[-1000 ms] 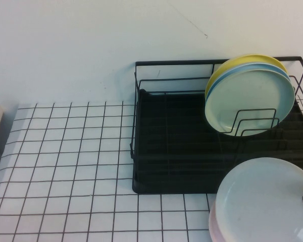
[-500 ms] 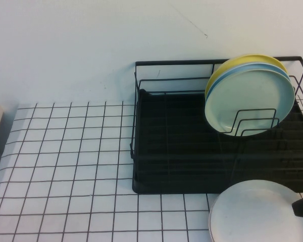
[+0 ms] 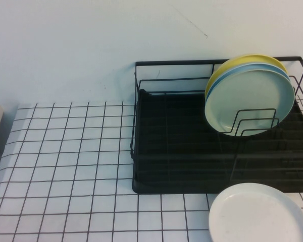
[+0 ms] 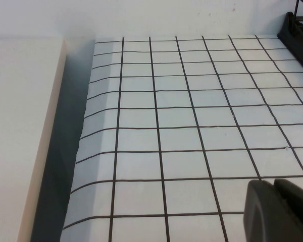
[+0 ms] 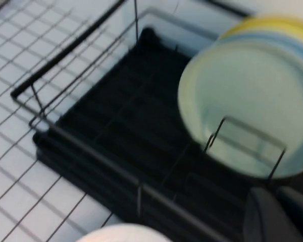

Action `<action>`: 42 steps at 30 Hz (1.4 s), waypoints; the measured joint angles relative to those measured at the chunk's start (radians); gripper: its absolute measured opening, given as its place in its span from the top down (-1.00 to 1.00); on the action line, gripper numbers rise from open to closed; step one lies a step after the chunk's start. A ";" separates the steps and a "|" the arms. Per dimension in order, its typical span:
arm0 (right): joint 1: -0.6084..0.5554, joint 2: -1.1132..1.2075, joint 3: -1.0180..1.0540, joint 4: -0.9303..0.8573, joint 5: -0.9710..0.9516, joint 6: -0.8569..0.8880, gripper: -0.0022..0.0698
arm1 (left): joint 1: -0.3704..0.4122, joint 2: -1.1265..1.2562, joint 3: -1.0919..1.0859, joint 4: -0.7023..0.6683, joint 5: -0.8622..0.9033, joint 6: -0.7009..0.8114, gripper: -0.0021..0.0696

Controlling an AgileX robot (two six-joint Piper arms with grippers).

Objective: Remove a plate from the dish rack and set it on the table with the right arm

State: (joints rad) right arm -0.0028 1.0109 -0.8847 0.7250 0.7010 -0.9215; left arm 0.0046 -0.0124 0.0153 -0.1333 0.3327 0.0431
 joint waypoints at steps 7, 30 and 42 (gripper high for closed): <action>0.000 -0.269 0.089 0.000 -0.244 -0.126 0.93 | 0.000 0.000 0.000 0.000 0.000 0.000 0.95; 0.000 -0.316 0.579 0.511 -0.726 -0.159 0.95 | 0.000 0.000 0.000 0.000 0.000 -0.004 0.95; 0.000 -0.316 0.579 0.656 -0.770 -0.227 0.95 | 0.000 0.000 0.000 0.000 0.000 -0.004 0.95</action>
State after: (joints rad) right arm -0.0028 0.6947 -0.3054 1.3806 -0.0692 -1.1487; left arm 0.0046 -0.0124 0.0153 -0.1333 0.3327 0.0390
